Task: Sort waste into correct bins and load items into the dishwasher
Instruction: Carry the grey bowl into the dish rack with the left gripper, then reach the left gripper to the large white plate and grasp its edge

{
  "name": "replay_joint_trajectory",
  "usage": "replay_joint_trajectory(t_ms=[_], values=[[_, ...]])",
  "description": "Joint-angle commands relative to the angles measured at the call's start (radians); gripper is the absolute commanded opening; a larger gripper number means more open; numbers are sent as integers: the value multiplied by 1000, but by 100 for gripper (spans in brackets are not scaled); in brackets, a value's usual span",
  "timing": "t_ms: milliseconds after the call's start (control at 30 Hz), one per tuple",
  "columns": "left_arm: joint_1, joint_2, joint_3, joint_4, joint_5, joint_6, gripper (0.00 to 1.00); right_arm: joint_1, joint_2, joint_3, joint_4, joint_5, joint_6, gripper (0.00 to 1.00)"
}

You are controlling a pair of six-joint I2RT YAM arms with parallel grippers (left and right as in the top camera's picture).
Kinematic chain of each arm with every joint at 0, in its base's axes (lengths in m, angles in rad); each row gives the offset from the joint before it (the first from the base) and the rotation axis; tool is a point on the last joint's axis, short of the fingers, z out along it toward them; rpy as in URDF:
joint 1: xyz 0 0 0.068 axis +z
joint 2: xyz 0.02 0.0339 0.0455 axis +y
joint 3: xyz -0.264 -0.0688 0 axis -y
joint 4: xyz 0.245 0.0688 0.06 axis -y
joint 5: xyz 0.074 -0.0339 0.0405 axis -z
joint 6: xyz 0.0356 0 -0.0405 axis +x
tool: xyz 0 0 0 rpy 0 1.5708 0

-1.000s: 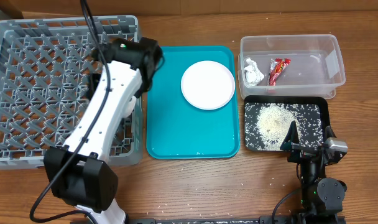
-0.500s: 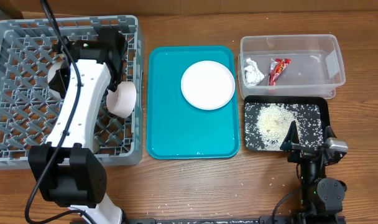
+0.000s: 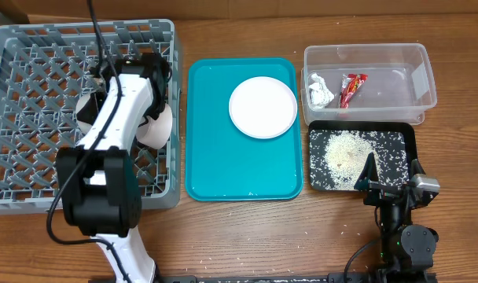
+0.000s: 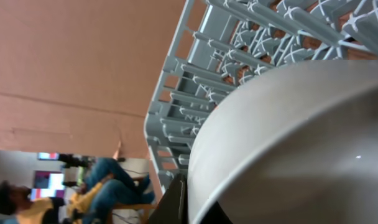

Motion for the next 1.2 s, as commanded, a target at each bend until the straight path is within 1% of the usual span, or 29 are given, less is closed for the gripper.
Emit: replay_joint_trajectory(t_ms=[0,200,267,300,367,400,433,500,533,567,600,633,667,733,767,800,833,900,933,1000,1100,1167], values=[[-10,56,-5,-26,26,4,4,-3,-8,-10,7,0,-1,100],[-52,42,26,-98,64,-16,4,-3,-8,-10,7,0,-1,100],[-77,41,42,-135,64,-35,9,-3,-8,-10,8,0,-1,100],[-89,41,50,-154,67,-48,15,-3,-8,-10,7,0,-1,100],[-111,41,69,-211,66,-104,37,-3,-8,-10,7,0,0,100],[-119,41,80,-237,66,-135,52,-3,-8,-10,8,0,-1,99],[-127,41,94,-267,67,-167,62,-3,-8,-10,8,0,-1,100],[-140,40,138,-352,73,-258,69,-3,-8,-10,8,0,-1,100],[-142,35,161,-363,92,-266,72,-3,-8,-10,7,0,-1,100],[-147,22,187,-362,136,-249,73,-3,-8,-10,8,0,-1,100],[-148,10,209,-362,174,-245,73,-3,-8,-10,8,0,-1,100],[-154,-26,267,-362,275,-240,79,-3,-8,-10,8,0,0,100],[-157,-43,297,-361,323,-239,81,-3,-8,-10,8,0,0,100],[-163,-76,358,-351,439,-204,82,-3,-8,-10,7,0,0,100],[-167,-91,383,-334,510,-161,82,-3,-8,-10,7,0,-1,100],[-173,-108,409,-307,598,-99,80,-3,-8,-10,7,0,0,100],[-178,-121,426,-283,672,-46,75,-3,-8,-10,7,0,-1,100],[-193,-147,445,-235,805,25,74,-3,-8,-10,8,0,-1,100],[-200,-160,445,-214,845,47,74,-3,-8,-10,8,0,-1,100],[-205,-171,445,-208,848,49,76,-3,-8,-10,8,0,-1,100],[-204,-174,445,-193,879,60,75,-3,-8,-10,7,0,0,100],[-204,-173,444,-164,984,131,75,-3,-8,-10,8,0,-1,100]])
